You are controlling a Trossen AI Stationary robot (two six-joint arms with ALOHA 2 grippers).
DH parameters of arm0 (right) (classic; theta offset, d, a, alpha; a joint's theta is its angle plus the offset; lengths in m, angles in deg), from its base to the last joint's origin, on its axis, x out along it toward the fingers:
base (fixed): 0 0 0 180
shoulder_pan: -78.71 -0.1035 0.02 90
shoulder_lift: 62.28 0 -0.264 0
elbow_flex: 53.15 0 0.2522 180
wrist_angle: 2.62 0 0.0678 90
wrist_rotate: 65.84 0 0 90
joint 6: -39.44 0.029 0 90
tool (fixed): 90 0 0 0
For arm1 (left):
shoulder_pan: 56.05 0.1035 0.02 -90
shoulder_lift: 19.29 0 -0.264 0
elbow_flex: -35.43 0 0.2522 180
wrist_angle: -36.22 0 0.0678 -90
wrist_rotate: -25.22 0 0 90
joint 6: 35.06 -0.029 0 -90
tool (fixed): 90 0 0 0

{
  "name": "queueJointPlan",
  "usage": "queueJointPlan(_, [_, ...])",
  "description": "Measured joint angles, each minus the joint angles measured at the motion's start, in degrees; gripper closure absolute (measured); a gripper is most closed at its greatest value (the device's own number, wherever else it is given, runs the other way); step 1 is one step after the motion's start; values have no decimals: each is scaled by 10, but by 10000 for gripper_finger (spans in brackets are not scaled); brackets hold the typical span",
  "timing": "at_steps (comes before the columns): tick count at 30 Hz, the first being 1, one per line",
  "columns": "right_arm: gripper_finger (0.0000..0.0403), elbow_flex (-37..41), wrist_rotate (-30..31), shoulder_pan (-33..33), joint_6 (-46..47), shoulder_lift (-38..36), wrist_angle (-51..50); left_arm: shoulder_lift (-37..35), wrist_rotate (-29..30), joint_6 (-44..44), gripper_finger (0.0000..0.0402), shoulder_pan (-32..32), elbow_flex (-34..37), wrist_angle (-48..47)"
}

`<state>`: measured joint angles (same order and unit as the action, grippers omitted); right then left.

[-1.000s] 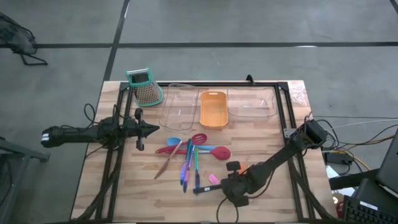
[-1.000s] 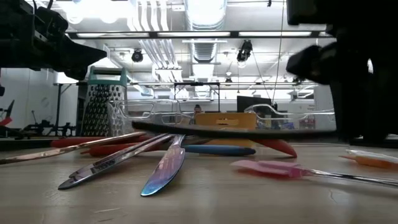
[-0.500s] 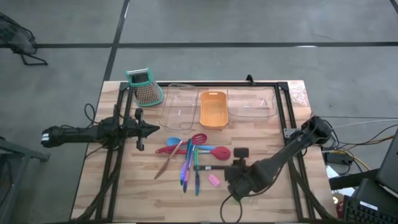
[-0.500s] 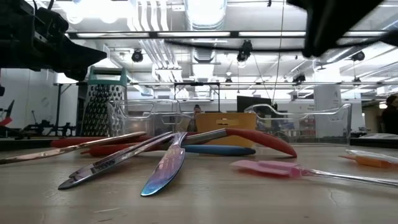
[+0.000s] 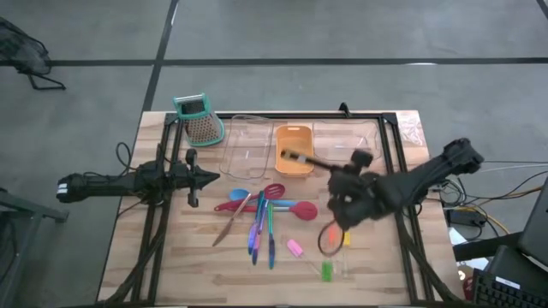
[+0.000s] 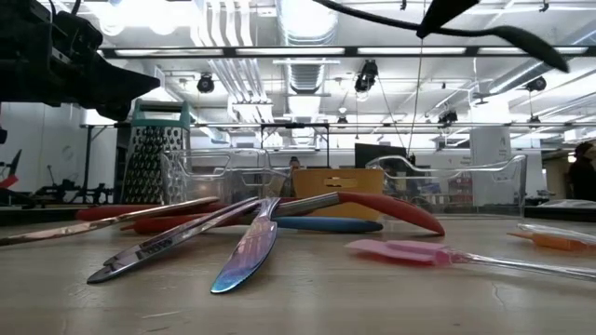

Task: Pick & Place Kitchen Items
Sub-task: Put the black slotted serving spoon into the right transparent bin

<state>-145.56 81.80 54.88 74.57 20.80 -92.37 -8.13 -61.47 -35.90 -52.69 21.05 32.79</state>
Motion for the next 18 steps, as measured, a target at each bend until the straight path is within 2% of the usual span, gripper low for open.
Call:
queueJointPlan(5, [325,46,12,79,-35,-55,12,0,0,0,396,0,0,-3])
queueJointPlan(11, [305,105,26,176,-109,-103,57,0,0,0,396,0,0,-2])
queueJointPlan(14, [309,141,27,225,-173,-122,130,0,0,0,396,0,0,-2])
queueJointPlan(18, [324,201,25,280,-308,-141,290,0,0,0,396,0,0,-2])
